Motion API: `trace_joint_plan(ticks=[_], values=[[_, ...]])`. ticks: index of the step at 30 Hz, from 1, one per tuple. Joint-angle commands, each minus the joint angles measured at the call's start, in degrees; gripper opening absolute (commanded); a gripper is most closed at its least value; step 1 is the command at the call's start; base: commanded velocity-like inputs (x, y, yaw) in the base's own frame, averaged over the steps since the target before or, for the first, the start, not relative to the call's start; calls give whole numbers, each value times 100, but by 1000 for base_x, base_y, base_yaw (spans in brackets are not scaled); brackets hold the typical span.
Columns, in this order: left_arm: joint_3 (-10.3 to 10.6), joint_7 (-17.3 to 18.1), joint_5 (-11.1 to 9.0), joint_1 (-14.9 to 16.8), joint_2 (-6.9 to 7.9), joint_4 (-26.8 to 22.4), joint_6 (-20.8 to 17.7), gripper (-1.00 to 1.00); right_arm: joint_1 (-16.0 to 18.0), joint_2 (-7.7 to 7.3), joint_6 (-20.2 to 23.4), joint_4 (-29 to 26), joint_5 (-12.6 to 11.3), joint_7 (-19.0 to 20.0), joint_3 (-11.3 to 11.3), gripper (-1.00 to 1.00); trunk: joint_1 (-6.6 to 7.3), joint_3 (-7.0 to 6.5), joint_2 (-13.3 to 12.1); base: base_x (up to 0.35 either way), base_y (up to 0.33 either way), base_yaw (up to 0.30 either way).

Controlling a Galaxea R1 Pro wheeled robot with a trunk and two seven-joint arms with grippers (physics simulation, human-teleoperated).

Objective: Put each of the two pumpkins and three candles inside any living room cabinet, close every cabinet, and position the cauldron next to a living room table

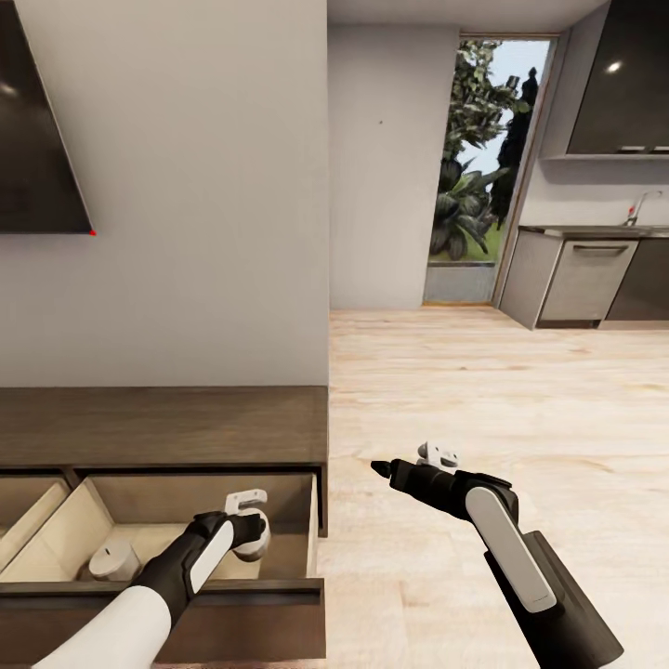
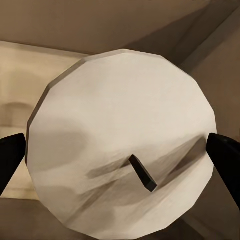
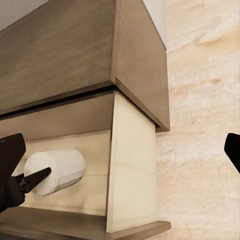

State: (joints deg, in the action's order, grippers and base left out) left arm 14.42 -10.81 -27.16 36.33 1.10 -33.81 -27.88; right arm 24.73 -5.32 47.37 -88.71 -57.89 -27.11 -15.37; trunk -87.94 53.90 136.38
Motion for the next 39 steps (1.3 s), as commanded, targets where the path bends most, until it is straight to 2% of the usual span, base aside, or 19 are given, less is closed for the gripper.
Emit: trace_joint_plan(ticks=[1,31,33,39], values=[[44,-53,-59,3,7,-13,-16,-100,5,-4,1,-6,-56,-61,-9,100,1,6,3,0,0,0],[28,-79,-50,-1,35,-99,-16,-100,5,3,-17,-5,-56,-59,-6,100,1,6,3,36,0,0],[24,-79,-51,-2,38,-105,-19,-100,5,-2,-17,-4,-56,-58,-3,100,-43,42,83,1,0,0],[19,-79,-52,-3,40,-112,-101,-100,5,-4,-17,-4,-56,-58,-1,100,-43,42,83,0,0,0]])
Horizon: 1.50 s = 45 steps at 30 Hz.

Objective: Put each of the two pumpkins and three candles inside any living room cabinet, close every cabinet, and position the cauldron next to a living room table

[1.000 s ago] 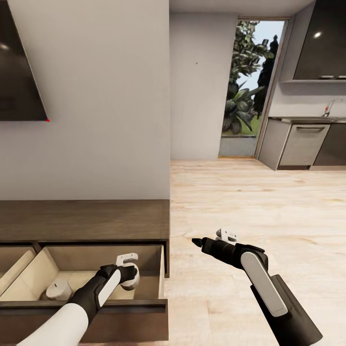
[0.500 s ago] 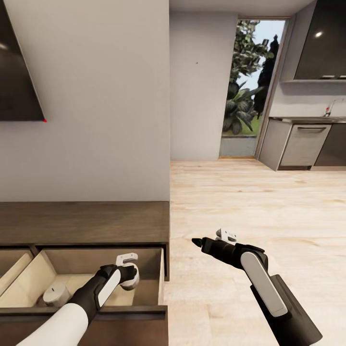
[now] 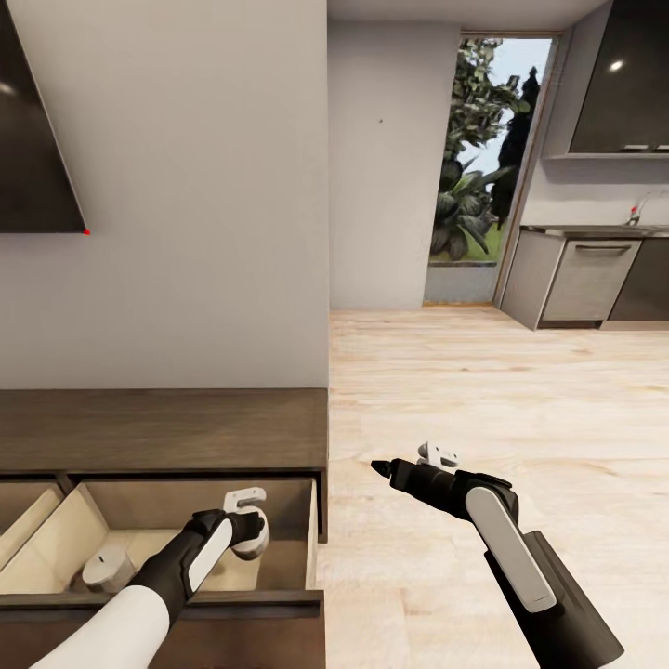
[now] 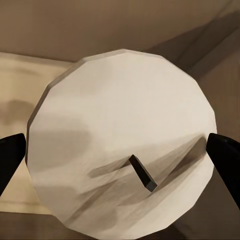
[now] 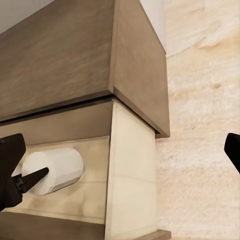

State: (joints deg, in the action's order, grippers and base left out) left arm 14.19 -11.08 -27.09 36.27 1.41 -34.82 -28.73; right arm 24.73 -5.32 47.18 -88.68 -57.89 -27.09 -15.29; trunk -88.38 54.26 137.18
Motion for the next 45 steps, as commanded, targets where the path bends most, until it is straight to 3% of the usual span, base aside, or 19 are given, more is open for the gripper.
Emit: trace_joint_plan(ticks=[1,10,17,28,45], values=[[42,-52,-59,3,9,-12,-23,-100,5,-4,1,-7,-56,-60,-9,100,1,6,3,0,0,0],[40,-53,-58,4,8,-8,-86,-100,5,-4,9,-9,-60,-60,-9,100,-175,149,323,0,0,0],[40,-54,-57,3,0,-7,-248,-100,5,-4,25,-9,-56,221,-9,100,-328,275,604,0,0,0],[40,-61,-59,3,0,-7,-247,-100,5,-4,28,-8,-56,265,-9,100,-352,474,618,0,0,0],[28,-70,-59,3,7,-7,-239,-100,5,-4,20,-5,-56,265,-9,100,-352,474,618,0,0,0]])
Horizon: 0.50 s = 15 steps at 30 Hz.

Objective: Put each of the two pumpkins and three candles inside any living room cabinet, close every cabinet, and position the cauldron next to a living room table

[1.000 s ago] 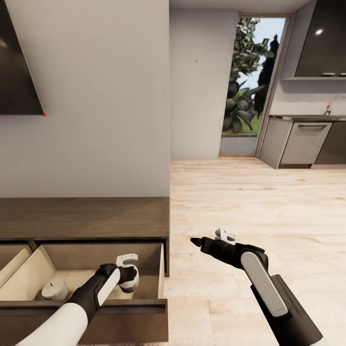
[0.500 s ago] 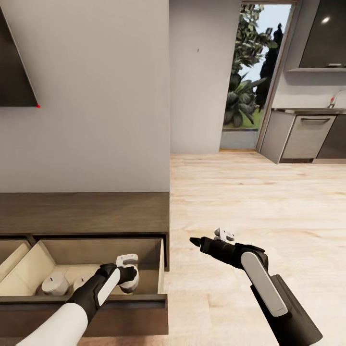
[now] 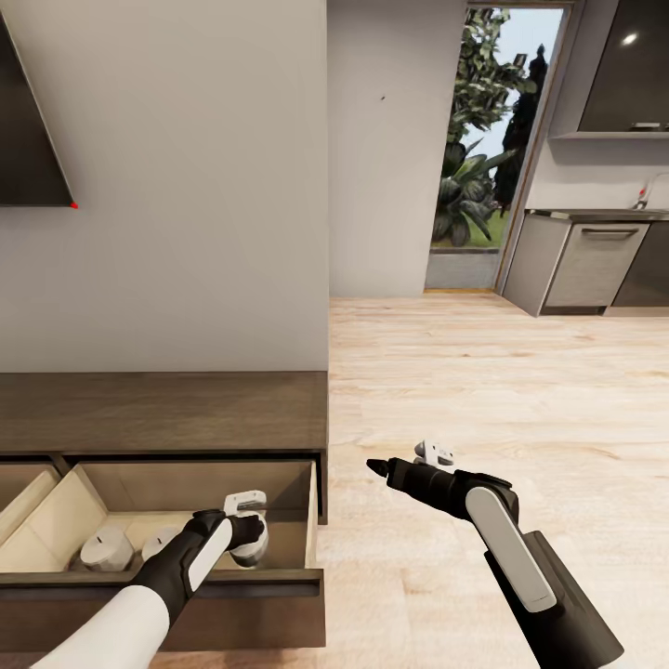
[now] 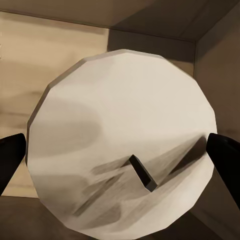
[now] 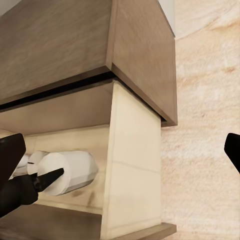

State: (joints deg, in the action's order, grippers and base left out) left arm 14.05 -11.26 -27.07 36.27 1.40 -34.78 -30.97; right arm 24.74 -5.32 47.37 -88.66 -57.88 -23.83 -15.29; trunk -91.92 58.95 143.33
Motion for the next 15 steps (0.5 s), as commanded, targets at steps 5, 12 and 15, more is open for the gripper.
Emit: trace_joint_plan(ticks=[5,12,15], values=[[37,-52,-61,3,10,-11,-14,100,5,-4,0,-8,-57,-60,-9,100,1,6,2,0,0,0],[28,-43,-77,3,10,-54,-20,100,5,-4,4,-7,-57,-60,-9,100,4,-16,1,0,0,0],[28,-43,-85,3,10,-112,-29,100,5,-4,4,-9,-57,-60,-9,100,12,-83,-3,0,0,0]])
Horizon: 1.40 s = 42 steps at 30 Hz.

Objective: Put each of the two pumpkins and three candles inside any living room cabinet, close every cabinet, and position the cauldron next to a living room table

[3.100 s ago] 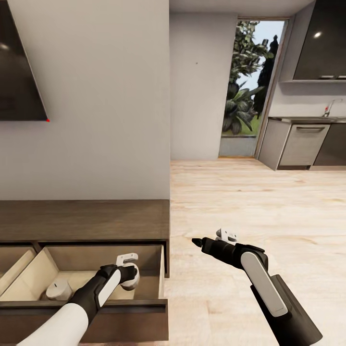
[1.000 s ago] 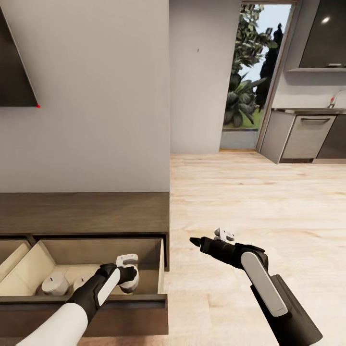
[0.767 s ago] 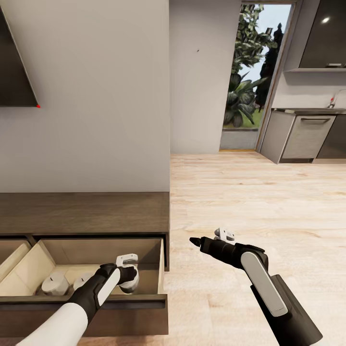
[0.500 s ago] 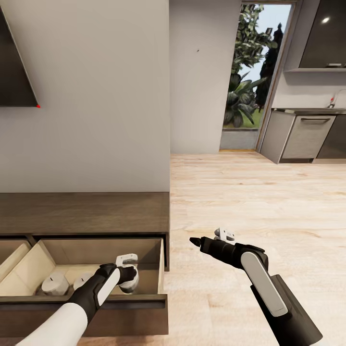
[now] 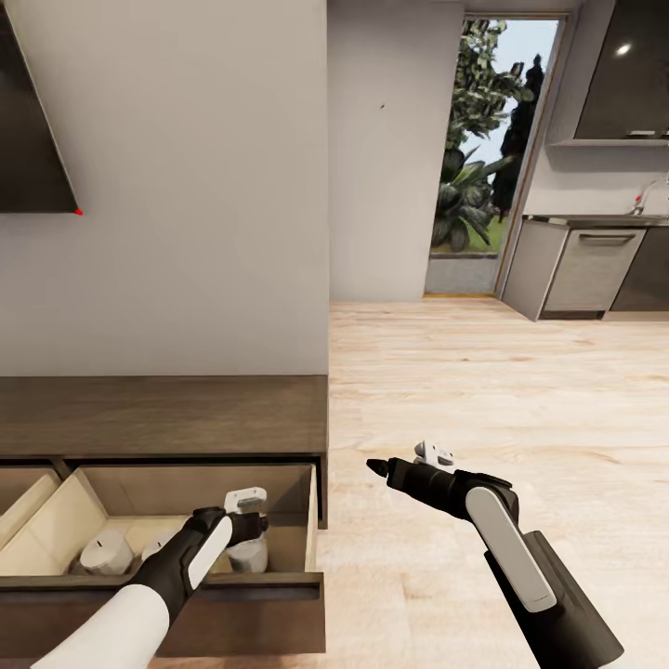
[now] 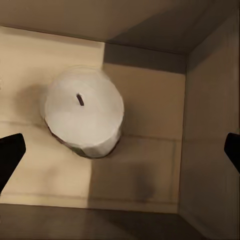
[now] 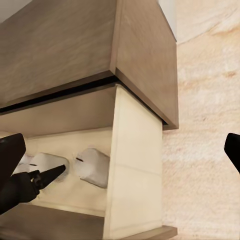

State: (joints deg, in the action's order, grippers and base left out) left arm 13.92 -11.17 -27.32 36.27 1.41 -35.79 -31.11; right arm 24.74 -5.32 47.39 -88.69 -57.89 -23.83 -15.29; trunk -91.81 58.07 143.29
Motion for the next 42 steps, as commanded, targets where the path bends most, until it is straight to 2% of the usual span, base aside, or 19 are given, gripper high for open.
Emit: trace_joint_plan(ticks=[1,5,7,11,12,15,16,17,18,21,27,42], values=[[40,-52,-61,3,8,-19,-16,100,5,-4,1,-5,-56,-60,-9,100,3,-17,1,0,0,0],[33,-52,-82,4,14,-42,-26,100,5,-4,-1,-5,-56,-60,-9,100,14,-106,-6,0,0,0],[32,-52,-88,9,24,-119,-76,100,5,-4,-1,-1,-56,-60,-9,100,58,-141,-86,0,0,0],[-21,-52,-103,7,83,-367,-467,100,5,-3,-2,0,-56,-60,-9,100,146,-213,-247,0,0,0],[-93,-52,-104,7,88,-415,-548,100,5,0,-2,1,-56,-60,-9,100,168,-231,-287,0,0,0],[-542,-52,-109,5,101,-547,-856,100,5,0,-2,1,-56,-60,-9,100,234,-285,-407,0,0,0],[-612,-52,-111,6,103,-570,-913,100,5,1,-2,1,-56,-60,-9,100,256,-303,-447,0,0,0],[-838,-48,-116,5,121,-683,-1114,100,5,3,-6,1,-56,-60,-9,100,278,-321,-487,0,0,0],[-957,-43,-119,4,136,-772,-1238,100,5,3,-8,1,-56,-60,-9,100,300,-339,-527,0,0,0],[-1154,-36,-122,-12,164,-1026,-1555,100,5,4,-13,1,-56,-60,-9,100,366,-393,-648,-71,0,0],[-1227,-27,-124,-39,174,-1253,-1840,100,5,11,-16,1,-56,-60,-9,100,498,-500,-888,-187,0,0],[-1243,-4,-207,-50,169,-1282,-1874,100,5,13,-12,1,-56,-60,-9,100,827,-770,-1490,-91,0,0]])
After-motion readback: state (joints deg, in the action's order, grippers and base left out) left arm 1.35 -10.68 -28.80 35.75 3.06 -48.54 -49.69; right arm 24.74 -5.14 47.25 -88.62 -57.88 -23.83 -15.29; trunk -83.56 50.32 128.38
